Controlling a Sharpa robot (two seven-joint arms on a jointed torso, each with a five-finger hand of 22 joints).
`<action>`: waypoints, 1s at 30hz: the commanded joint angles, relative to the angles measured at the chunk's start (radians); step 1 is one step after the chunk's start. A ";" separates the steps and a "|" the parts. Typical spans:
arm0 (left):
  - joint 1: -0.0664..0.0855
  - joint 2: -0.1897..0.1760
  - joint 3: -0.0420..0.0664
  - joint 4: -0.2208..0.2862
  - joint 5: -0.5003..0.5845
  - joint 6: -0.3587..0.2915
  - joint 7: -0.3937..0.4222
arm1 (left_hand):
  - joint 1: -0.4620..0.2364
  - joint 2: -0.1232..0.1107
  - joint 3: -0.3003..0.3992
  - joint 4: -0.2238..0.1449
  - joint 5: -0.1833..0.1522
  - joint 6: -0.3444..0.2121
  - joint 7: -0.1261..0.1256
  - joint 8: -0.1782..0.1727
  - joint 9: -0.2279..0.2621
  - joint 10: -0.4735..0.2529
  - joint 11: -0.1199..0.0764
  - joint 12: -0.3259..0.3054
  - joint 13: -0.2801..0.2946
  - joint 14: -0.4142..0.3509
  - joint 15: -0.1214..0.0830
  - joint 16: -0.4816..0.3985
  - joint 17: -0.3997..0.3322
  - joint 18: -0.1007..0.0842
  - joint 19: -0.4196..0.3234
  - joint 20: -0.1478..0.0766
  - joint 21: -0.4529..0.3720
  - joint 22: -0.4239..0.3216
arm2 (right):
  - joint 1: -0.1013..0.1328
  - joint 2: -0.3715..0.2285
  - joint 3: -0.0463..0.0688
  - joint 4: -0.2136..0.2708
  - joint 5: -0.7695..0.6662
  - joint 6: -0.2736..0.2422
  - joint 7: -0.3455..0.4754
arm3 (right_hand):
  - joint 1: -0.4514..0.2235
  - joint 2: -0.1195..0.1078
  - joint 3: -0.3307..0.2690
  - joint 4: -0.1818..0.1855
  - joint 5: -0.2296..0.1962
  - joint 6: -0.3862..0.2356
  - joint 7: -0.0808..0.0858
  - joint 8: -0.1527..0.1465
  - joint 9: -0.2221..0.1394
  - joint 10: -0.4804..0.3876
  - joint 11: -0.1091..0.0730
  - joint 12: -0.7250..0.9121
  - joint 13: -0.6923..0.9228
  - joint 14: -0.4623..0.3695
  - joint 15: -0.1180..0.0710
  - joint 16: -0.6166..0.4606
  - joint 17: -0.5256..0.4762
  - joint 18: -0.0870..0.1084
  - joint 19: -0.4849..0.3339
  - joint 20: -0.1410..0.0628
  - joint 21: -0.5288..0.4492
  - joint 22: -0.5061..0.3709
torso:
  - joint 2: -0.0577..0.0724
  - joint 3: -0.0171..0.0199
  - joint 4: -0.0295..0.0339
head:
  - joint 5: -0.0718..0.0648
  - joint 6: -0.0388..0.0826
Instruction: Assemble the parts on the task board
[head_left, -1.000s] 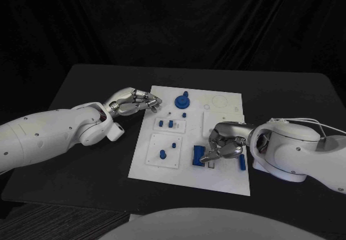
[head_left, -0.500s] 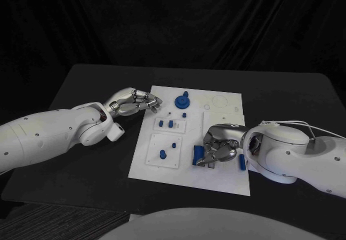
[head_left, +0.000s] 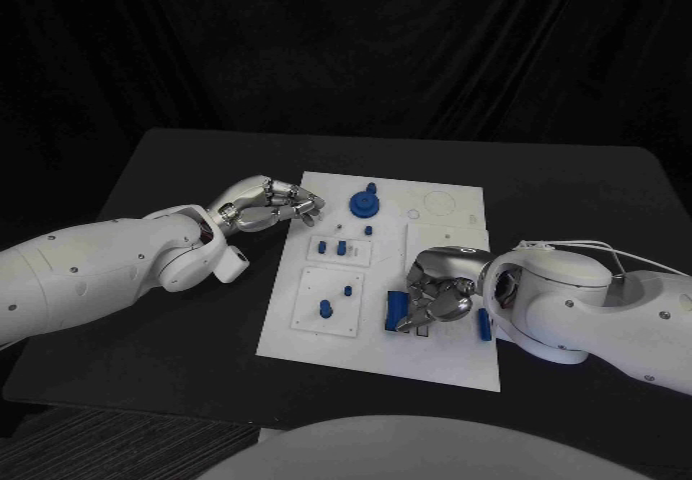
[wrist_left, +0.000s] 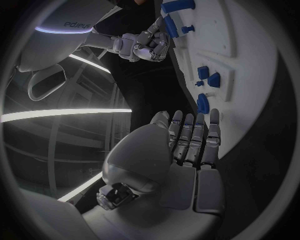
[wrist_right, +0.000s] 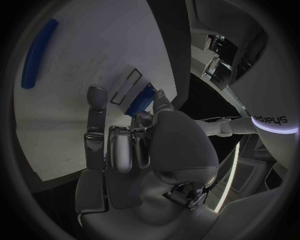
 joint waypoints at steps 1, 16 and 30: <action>-0.002 0.002 0.001 0.001 0.006 0.011 0.015 | -0.003 -0.007 0.007 0.000 0.006 0.000 0.008 0.005 -0.001 0.001 0.003 0.005 -0.001 0.003 0.003 0.007 -0.002 0.000 0.009 -0.001 0.004 0.001 | -0.004 0.001 0.000 -0.003 -0.008 0.003 -0.028 | 0.026 0.013 -0.001 -0.014 -0.007 0.011 0.000 0.003 0.095 0.105 -0.005 0.004 0.263 0.070 -0.003 0.001 0.059 0.011 0.034 -0.001 0.001 0.010 | 0.000 0.0001 -0.0011 | 0.003 0.000; -0.004 0.003 0.001 -0.001 0.006 0.013 0.015 | -0.003 -0.007 0.009 0.000 0.006 -0.001 0.008 0.005 -0.002 0.001 0.004 0.005 -0.001 0.003 0.004 0.007 -0.002 0.000 0.009 -0.001 0.004 0.001 | -0.006 0.004 0.000 -0.006 -0.008 0.008 -0.029 | 0.036 0.014 -0.010 -0.029 -0.009 0.000 0.001 -0.011 0.093 0.105 -0.004 0.004 0.263 0.070 -0.003 0.002 0.059 0.012 0.034 -0.001 -0.004 0.010 | 0.001 0.0000 -0.0004 | 0.004 0.000; -0.007 0.000 0.001 -0.001 0.006 0.015 0.015 | -0.003 -0.007 0.009 0.000 0.006 -0.001 0.008 0.005 -0.002 0.001 0.004 0.005 -0.001 0.003 0.004 0.007 -0.002 0.000 0.009 -0.001 0.004 0.001 | -0.005 -0.042 0.000 0.010 -0.006 0.029 -0.012 | 0.075 0.005 -0.019 -0.059 -0.006 -0.062 0.006 -0.087 0.071 0.105 0.000 0.004 0.263 0.071 0.001 0.005 0.070 0.015 0.025 0.002 -0.035 0.004 | 0.000 0.0000 -0.0023 | 0.006 0.000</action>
